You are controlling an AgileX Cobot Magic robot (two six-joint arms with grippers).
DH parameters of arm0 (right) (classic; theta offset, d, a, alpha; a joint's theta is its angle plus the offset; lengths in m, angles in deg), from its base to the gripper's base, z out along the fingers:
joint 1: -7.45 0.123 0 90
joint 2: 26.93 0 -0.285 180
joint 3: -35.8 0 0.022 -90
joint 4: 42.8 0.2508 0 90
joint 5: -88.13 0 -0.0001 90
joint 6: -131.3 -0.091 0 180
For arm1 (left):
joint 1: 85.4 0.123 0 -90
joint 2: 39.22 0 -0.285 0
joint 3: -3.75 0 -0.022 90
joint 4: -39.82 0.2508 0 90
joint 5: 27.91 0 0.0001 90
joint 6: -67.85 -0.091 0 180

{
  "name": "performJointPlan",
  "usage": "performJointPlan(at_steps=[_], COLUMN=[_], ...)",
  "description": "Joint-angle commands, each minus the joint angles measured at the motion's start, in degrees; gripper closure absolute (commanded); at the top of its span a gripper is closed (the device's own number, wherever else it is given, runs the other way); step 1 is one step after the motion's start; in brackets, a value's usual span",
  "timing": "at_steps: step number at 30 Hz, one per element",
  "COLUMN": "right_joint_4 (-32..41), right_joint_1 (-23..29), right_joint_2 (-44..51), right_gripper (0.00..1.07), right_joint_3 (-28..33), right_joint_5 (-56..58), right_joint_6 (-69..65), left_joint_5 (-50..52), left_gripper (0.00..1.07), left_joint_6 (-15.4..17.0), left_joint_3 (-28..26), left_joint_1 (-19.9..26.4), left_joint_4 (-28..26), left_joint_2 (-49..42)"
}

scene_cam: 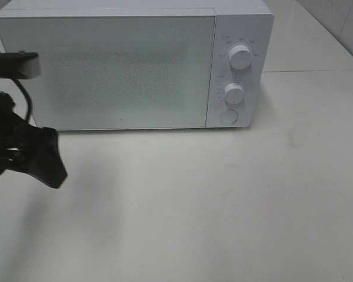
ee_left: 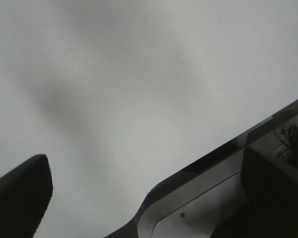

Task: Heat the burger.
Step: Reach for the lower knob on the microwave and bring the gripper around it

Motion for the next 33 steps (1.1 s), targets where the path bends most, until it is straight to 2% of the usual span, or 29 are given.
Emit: performJointPlan(at_steps=[1, 2, 3, 5, 6, 8, 9, 10, 11, 12, 13, 14, 16, 18, 19, 22, 24, 25, 27, 29, 30, 33], right_joint_4=[0.3, 0.3, 0.3, 0.3, 0.3, 0.3, 0.3, 0.3, 0.3, 0.3, 0.3, 0.3, 0.3, 0.3, 0.3, 0.3, 0.3, 0.3, 0.3, 0.3, 0.3, 0.3], right_joint_1=[-0.5, -0.5, -0.5, -0.5, -0.5, -0.5, -0.5, -0.5, -0.5, -0.5, -0.5, -0.5, -0.5, -0.5, -0.5, -0.5, -0.5, -0.5, -0.5, -0.5, -0.5, -0.5], right_joint_2=[1.5, 1.5, 1.5, 1.5, 1.5, 1.5, 1.5, 1.5, 1.5, 1.5, 1.5, 1.5, 1.5, 1.5, 1.5, 1.5, 1.5, 1.5, 1.5, 1.5, 1.5, 1.5], right_gripper=[0.34, 0.34, 0.34, 0.34, 0.34, 0.34, 0.34, 0.34, 0.34, 0.34, 0.34, 0.34, 0.34, 0.34, 0.34, 0.34, 0.34, 0.34, 0.34, 0.34, 0.34, 0.34], right_joint_3=[-0.1, -0.1, -0.1, -0.1, -0.1, -0.1, -0.1, -0.1, -0.1, -0.1, -0.1, -0.1, -0.1, -0.1, -0.1, -0.1, -0.1, -0.1, -0.1, -0.1, -0.1, -0.1], right_joint_5=[-0.4, -0.4, -0.4, -0.4, -0.4, -0.4, -0.4, -0.4, -0.4, -0.4, -0.4, -0.4, -0.4, -0.4, -0.4, -0.4, -0.4, -0.4, -0.4, -0.4, -0.4, -0.4], right_joint_6=[0.9, 0.9, 0.9, 0.9, 0.9, 0.9, 0.9, 0.9, 0.9, 0.9, 0.9, 0.9, 0.9, 0.9, 0.9, 0.9, 0.9, 0.9, 0.9, 0.9, 0.9, 0.9], left_joint_5=[-4.1, -4.1, -5.8, -6.5, -8.1, -9.1, -10.8, -11.6, -11.6, -12.5, -12.7, -12.7, -12.8, -12.8, -12.9, -12.9, -12.8, -12.8, -12.3, -12.3, -12.3, -12.3], left_gripper=[0.09, 0.09, 0.09, 0.09, 0.09, 0.09, 0.09, 0.09, 0.09, 0.09, 0.09, 0.09, 0.09, 0.09, 0.09, 0.09, 0.09, 0.09, 0.09, 0.09, 0.09, 0.09], left_joint_6=[0.6, 0.6, 0.6, 0.6, 0.7, 0.7, 0.8, 0.9, 0.9, 2.1, 3.2, 3.2, 5.8, 5.8, 6.1, 6.4, 6.7, 6.7, 6.7, 6.7, 6.6, 6.6], left_joint_3=[0.3, 0.3, 0.3, 0.3, 0.3, 0.3, 0.3, 0.3, 0.3, 0.3, 0.3, 0.3, 0.8, 1.4, 3.0, 4.2, 9.3, 9.3, 13.0, 13.9, 16.1, 16.8], left_joint_1=[6.0, 6.0, 10.1, 11.7, 15.8, 17.5, 21.7, 23.7, 23.7, 27.0, 28.3, 28.3, 29.6, 29.6, 29.6, 29.6, 29.6, 29.6, 29.6, 29.6, 29.6, 29.6], left_joint_4=[1.3, 1.3, 1.8, 2.1, 2.6, 2.7, 3.0, 3.4, 3.4, 4.2, 4.5, 4.5, 7.2, 7.7, 8.9, 9.4, 10.4, 10.4, 10.6, 10.6, 10.6, 10.6], left_joint_2=[-4.3, -4.3, -7.2, -8.3, -11.3, -12.5, -15.2, -17.2, -17.2, -20.1, -21.8, -21.8, -28.0, -29.9, -33.6, -35.5, -42.6, -42.6, -48.1, -49.4, -52.3, -53.3])
